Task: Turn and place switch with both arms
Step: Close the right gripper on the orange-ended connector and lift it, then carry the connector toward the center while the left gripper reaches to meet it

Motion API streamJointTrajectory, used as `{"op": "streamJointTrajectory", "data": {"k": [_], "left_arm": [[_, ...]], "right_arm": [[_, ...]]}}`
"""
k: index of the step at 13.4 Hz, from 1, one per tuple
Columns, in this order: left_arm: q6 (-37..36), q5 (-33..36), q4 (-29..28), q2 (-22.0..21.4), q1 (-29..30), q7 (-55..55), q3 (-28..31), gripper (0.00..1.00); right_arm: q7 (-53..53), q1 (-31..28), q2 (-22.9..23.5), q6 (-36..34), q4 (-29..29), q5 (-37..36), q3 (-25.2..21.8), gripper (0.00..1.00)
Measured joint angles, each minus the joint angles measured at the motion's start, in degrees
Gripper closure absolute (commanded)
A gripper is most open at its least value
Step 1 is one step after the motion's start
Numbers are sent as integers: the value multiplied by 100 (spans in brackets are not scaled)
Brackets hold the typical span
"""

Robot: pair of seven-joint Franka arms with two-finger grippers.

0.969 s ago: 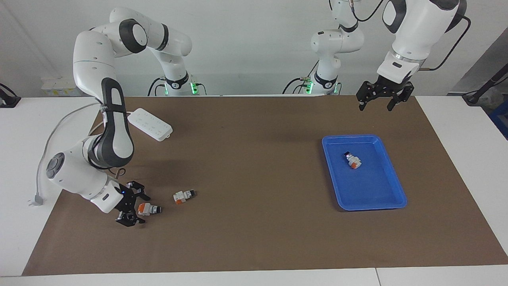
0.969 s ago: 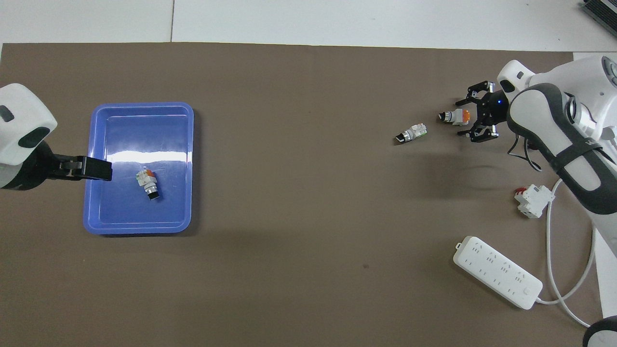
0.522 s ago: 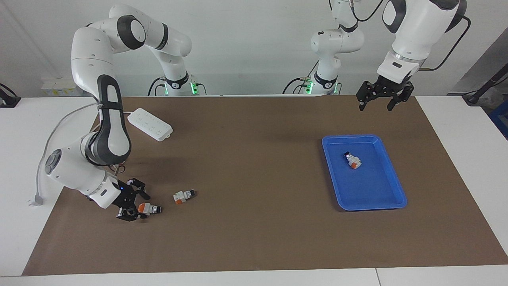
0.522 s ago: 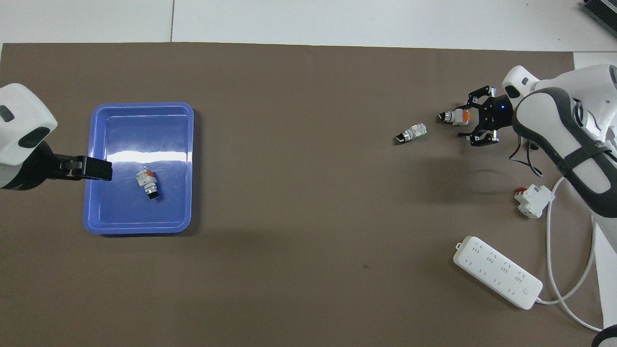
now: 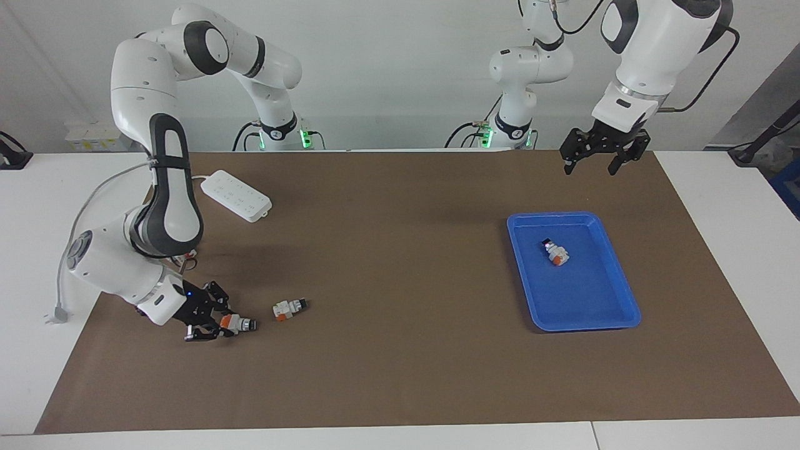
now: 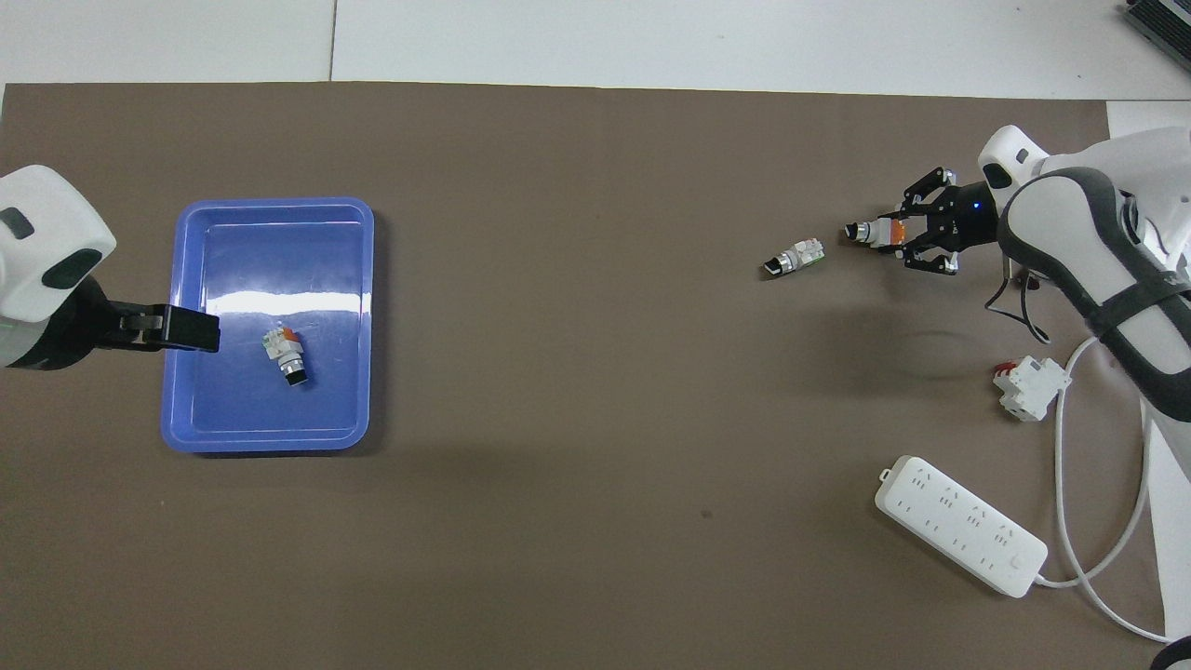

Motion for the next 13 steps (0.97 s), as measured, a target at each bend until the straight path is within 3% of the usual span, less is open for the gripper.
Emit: {"op": "streamJointTrajectory", "data": {"k": [7, 13], "left_arm": [[36, -702, -34, -24, -1, -1, 1, 9], [317, -2035, -160, -18, -14, -361, -24, 35]], "right_arm": [[5, 18, -266, -263, -36, 456, 348, 100], [653, 515, -1152, -831, -66, 511, 591, 100]]}}
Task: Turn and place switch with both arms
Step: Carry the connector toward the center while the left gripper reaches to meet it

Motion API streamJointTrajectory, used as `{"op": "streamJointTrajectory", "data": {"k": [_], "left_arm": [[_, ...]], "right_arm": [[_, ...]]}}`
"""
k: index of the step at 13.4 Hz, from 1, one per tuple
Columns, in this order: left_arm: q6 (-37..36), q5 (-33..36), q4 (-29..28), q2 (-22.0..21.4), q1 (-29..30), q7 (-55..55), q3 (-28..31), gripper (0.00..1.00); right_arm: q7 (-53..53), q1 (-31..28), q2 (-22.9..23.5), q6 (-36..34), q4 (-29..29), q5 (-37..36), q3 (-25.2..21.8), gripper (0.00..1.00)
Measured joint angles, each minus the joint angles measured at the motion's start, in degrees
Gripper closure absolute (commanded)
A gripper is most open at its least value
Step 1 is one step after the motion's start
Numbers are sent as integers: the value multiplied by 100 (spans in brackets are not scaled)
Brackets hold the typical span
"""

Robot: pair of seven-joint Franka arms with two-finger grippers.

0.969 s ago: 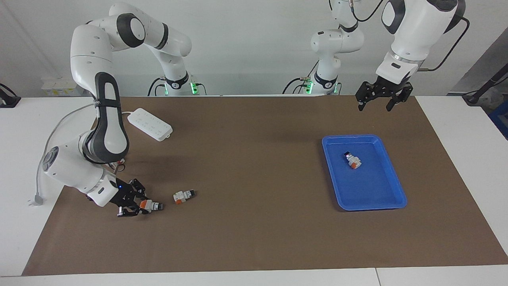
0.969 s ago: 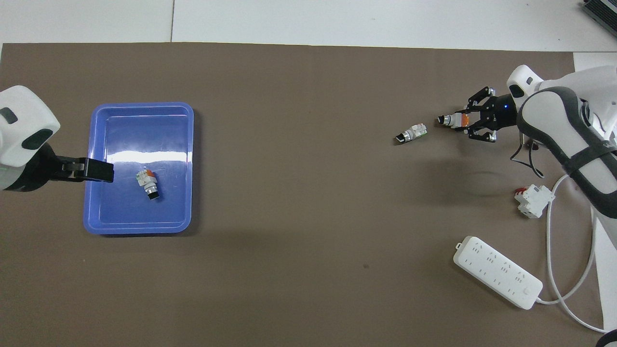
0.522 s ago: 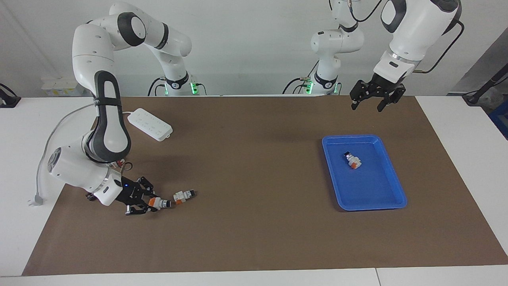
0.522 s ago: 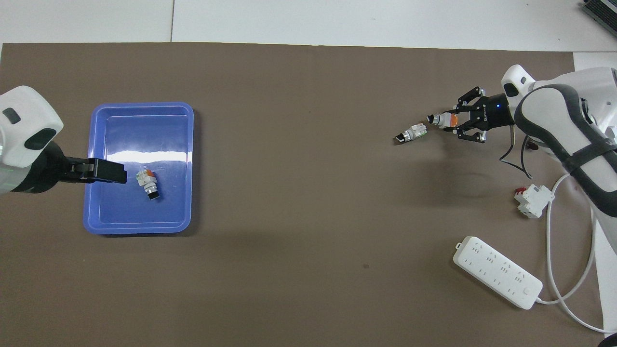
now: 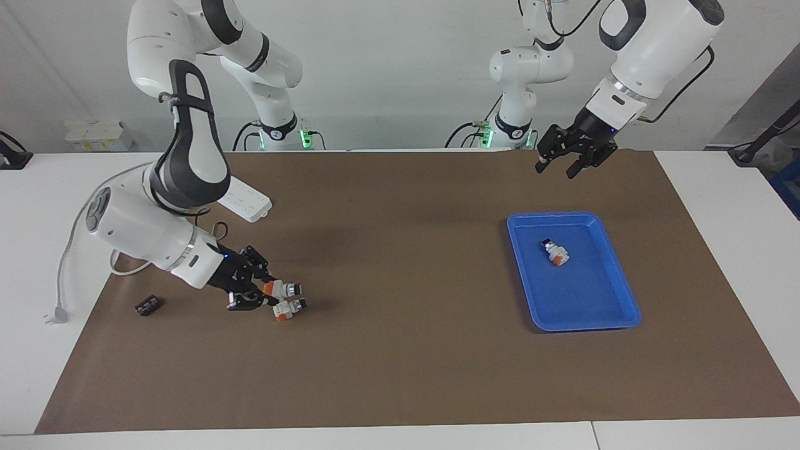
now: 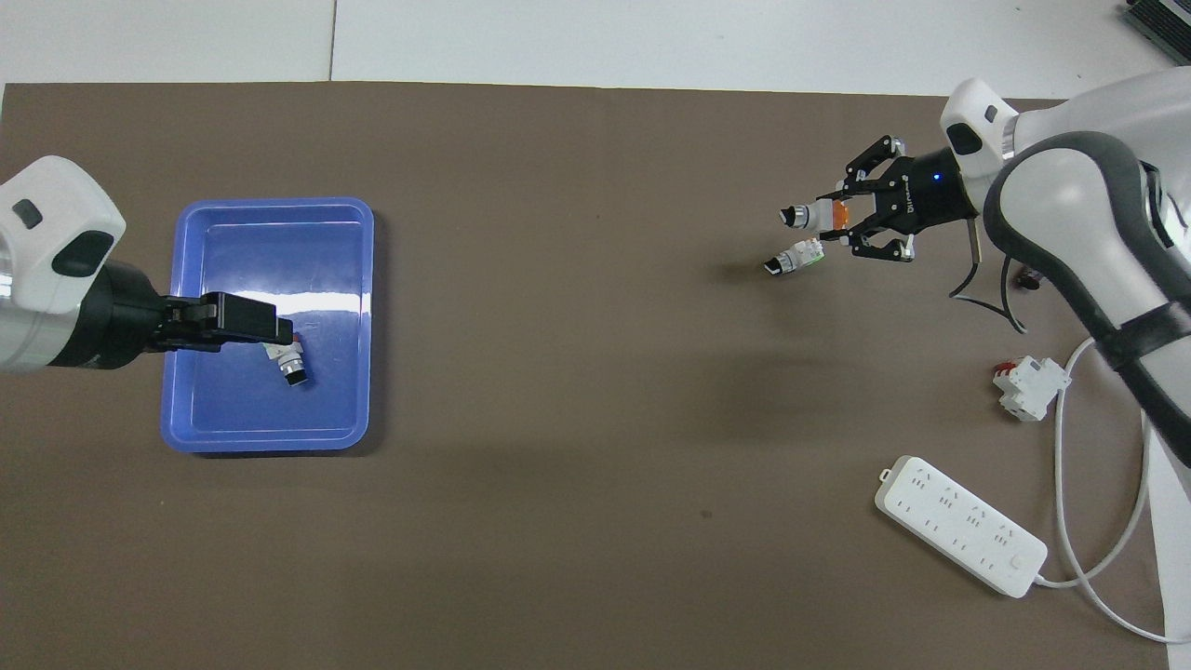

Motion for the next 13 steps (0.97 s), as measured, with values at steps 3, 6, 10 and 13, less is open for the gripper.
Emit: {"op": "streamJointTrajectory", "data": {"k": [3, 6, 10, 13], "left_arm": [[647, -855, -281, 16, -321, -492, -35, 46], [1375, -1681, -709, 51, -647, -694, -58, 50], [1820, -2592, -867, 138, -766, -1001, -58, 53], [2434, -3268, -912, 260, -1036, -1287, -63, 57]], "right_arm": [[133, 432, -127, 1, -26, 381, 27, 100], [165, 773, -254, 13, -101, 970, 40, 100], [176, 1169, -663, 481, -405, 2124, 48, 100], [176, 1297, -900, 695, -644, 2822, 48, 100]]}}
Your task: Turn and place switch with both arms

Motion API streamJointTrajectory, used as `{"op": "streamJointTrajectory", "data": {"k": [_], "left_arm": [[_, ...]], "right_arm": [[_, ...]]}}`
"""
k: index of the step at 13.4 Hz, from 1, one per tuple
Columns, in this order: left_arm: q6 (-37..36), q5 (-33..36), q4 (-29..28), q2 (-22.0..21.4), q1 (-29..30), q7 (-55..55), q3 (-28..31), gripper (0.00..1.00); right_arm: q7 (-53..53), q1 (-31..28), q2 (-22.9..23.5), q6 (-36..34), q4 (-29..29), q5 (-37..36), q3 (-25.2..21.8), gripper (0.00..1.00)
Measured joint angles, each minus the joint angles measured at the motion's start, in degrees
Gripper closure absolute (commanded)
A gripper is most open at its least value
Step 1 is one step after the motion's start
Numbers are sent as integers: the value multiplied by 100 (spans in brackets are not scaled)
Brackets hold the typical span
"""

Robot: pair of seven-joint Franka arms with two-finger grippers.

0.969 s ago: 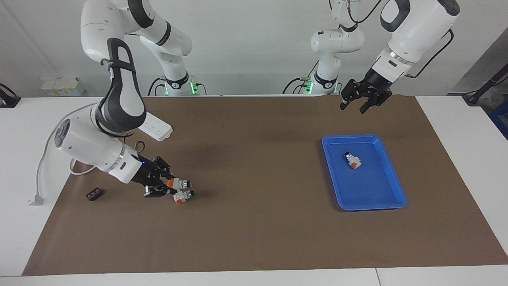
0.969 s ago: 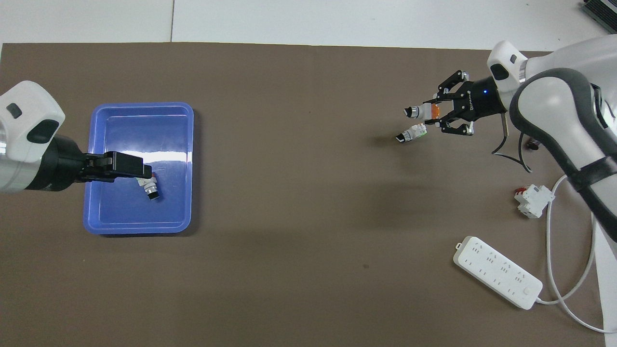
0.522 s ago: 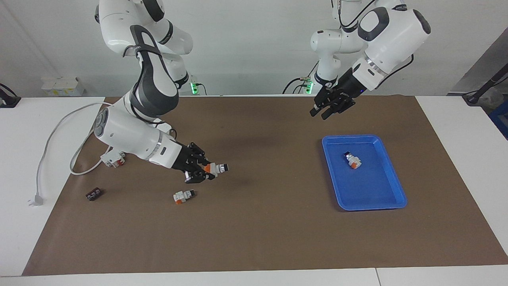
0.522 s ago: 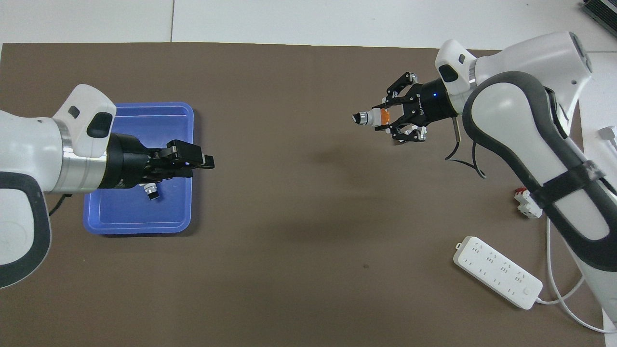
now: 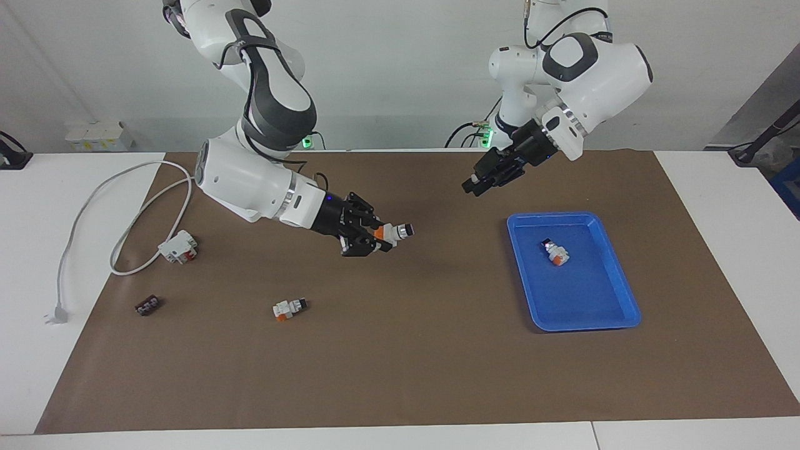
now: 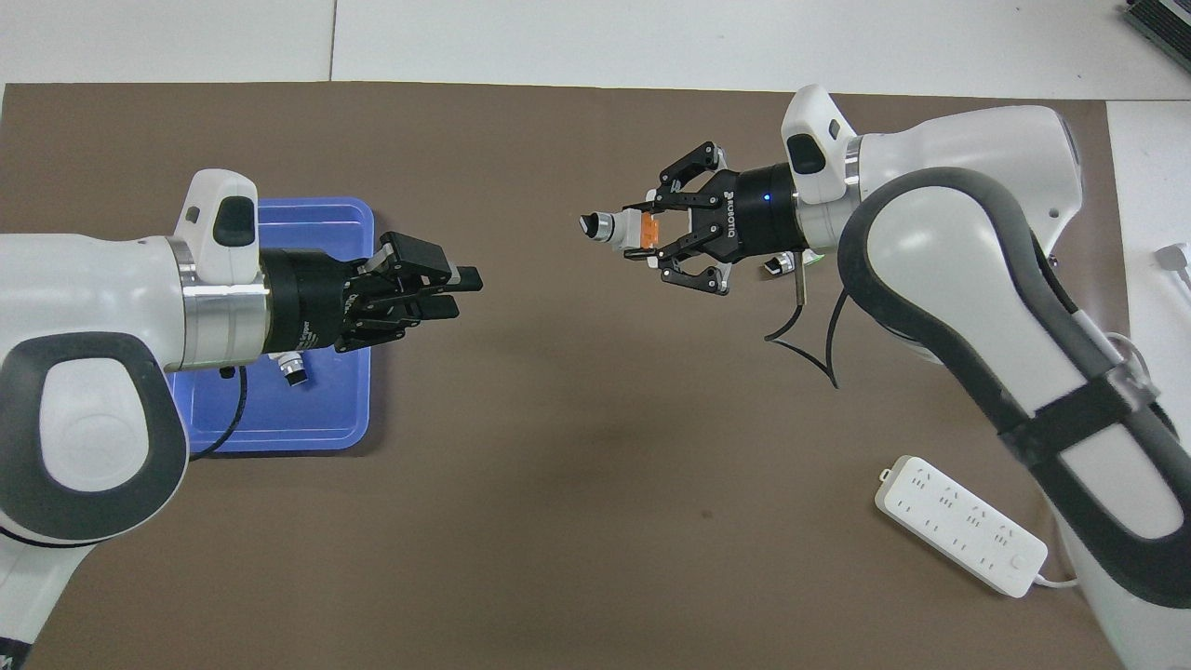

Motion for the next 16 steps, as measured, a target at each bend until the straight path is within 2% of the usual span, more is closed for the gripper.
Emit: {"op": "streamJointTrajectory", "data": {"k": [3, 8, 13, 16], "left_arm": [[367, -513, -7, 84, -77, -28, 1, 60], [762, -788, 65, 229, -274, -219, -11, 67], [830, -669, 553, 553, -426, -666, -13, 69], [623, -218, 694, 635, -429, -699, -8, 69]], "right_arm": [[-68, 73, -56, 211, -137, 511, 1, 100], [-832, 379, -229, 843, -628, 1725, 5, 100], [-1077, 489, -428, 893, -869, 2017, 5, 100], [-1078, 492, -468, 923, -950, 2018, 3, 100]]}}
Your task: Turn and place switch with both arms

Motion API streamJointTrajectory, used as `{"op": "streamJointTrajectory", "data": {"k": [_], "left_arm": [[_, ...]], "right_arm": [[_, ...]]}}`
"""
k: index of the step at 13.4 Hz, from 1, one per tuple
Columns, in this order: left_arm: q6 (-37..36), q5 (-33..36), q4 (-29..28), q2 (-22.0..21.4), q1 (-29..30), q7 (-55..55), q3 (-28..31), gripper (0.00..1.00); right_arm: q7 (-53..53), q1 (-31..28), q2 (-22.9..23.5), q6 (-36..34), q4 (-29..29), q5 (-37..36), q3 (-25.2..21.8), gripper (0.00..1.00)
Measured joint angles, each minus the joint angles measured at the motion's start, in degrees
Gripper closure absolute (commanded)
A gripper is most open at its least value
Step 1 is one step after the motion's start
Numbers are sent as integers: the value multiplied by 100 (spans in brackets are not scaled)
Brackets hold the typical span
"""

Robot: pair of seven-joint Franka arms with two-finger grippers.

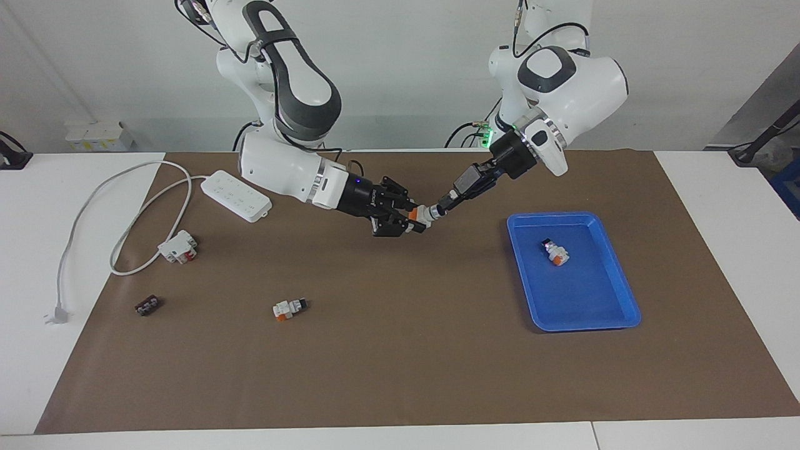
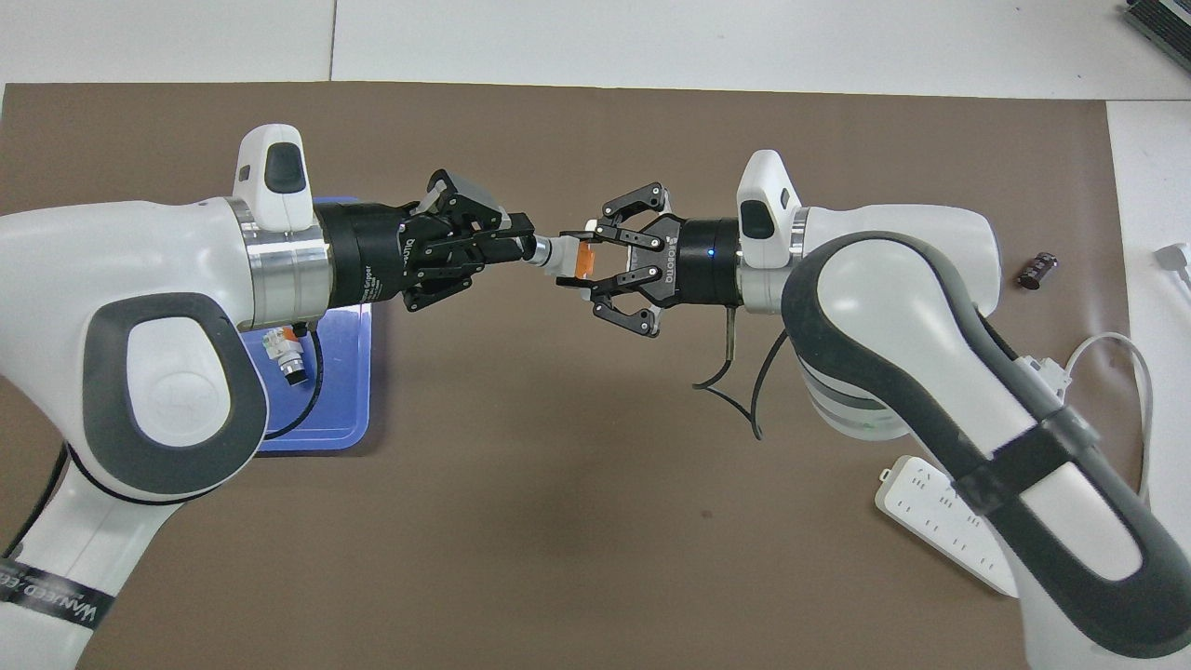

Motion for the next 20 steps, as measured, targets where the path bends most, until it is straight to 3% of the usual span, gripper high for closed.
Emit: {"op": "streamJointTrajectory", "data": {"k": [7, 14, 20], "left_arm": [[-475, 824, 244, 130, 3, -43, 41, 71], [-474, 887, 436, 299, 3, -43, 41, 72], [-469, 888, 628, 464, 1, -43, 34, 88]], "right_arm": [[-1, 1, -16, 0, -11, 1, 0, 100], [-1, 2, -32, 68, -12, 2, 0, 100], [-1, 2, -44, 70, -19, 2, 0, 100]]}}
